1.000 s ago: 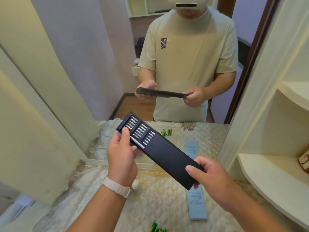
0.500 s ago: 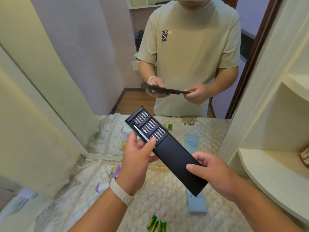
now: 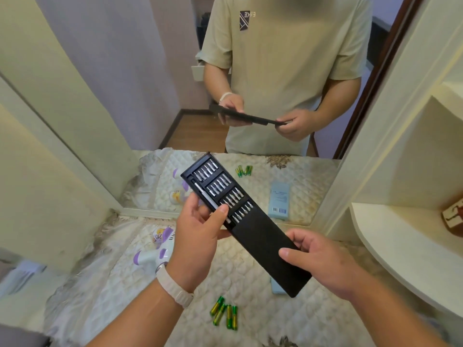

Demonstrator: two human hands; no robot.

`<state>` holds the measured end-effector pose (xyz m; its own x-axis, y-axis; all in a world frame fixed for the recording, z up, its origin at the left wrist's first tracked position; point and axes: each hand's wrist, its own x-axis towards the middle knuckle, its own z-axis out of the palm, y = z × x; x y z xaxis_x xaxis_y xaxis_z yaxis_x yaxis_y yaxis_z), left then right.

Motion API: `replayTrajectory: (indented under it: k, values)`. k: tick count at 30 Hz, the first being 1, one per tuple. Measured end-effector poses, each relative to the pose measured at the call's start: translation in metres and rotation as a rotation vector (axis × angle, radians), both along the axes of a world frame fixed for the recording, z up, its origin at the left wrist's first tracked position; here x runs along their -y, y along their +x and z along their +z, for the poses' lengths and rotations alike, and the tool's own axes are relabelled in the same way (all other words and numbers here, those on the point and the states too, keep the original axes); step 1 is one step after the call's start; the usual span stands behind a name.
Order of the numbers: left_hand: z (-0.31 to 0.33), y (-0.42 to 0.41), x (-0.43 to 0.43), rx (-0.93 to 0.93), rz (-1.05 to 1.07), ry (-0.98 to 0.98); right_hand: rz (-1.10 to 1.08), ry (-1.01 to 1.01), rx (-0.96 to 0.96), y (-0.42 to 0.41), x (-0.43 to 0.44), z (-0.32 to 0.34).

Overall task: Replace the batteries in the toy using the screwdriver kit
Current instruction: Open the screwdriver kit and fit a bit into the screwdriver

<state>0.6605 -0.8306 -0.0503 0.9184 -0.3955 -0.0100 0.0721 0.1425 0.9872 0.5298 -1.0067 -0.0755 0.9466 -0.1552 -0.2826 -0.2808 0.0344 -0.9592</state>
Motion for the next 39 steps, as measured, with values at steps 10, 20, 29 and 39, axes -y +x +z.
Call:
replayTrajectory:
  k: [10,20,29,39]
  values:
    - [-0.035,0.025,-0.016,-0.124,0.066,0.093,-0.095,-0.329,-0.167,0.009,0.02,-0.056]
    - [-0.071,0.044,-0.023,-0.284,0.086,0.117,0.065,-0.799,-0.188,0.089,-0.008,-0.144]
    - [-0.101,0.048,-0.041,-0.36,0.095,0.182,0.139,-1.126,-0.061,0.121,-0.01,-0.206]
    - [-0.112,0.054,-0.038,-0.452,0.068,0.197,0.31,-1.128,-0.202,0.113,-0.015,-0.228]
